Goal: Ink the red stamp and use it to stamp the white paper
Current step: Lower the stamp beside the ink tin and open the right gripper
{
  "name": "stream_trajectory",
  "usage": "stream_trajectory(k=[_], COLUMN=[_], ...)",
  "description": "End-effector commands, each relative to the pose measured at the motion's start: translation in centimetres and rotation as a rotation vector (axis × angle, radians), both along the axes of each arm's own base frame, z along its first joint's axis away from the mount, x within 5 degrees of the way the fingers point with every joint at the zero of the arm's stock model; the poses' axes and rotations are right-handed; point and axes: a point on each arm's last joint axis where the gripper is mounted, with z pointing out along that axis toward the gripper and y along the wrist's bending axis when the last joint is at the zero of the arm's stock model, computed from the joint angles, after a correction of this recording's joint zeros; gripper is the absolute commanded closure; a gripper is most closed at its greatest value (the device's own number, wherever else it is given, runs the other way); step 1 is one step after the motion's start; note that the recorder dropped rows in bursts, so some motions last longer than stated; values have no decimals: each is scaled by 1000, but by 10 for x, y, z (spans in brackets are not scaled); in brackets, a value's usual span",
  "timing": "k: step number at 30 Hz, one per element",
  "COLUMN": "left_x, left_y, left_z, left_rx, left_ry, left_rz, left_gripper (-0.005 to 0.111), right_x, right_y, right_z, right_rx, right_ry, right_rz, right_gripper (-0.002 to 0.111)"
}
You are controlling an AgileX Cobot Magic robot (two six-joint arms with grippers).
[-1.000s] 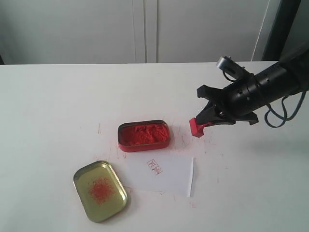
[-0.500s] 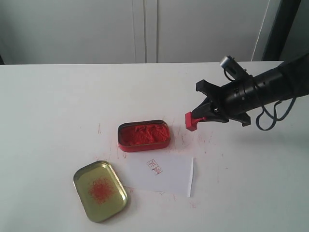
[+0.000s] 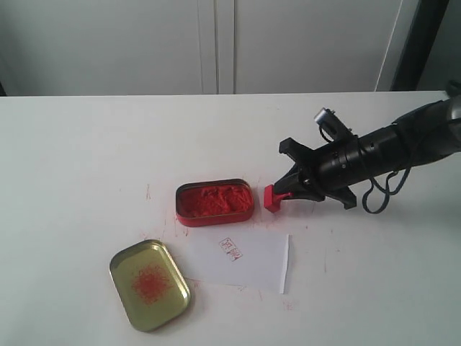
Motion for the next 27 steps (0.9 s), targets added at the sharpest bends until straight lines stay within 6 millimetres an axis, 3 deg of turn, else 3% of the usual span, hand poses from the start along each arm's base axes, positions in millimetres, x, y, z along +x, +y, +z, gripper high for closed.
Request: stream_trajectory(k=[1, 7, 18, 27], left_x=[0, 0, 0, 0], left_y=[0, 0, 0, 0], left_z=[-1, -1, -1, -1], left_rx=[-9, -9, -9, -9], left_ry=[1, 1, 1, 1], left_rz=[-2, -2, -2, -2], left_gripper=[107, 107, 107, 107], right_x=[-1, 0, 4, 3], right_y=[0, -1, -8, -15], right_z=[-11, -15, -14, 3], right_rx=[-5, -17, -71, -129], right_ry=[23, 28, 3, -71], right_rz=[5, -13, -94, -161], right_gripper=[108, 107, 75, 60])
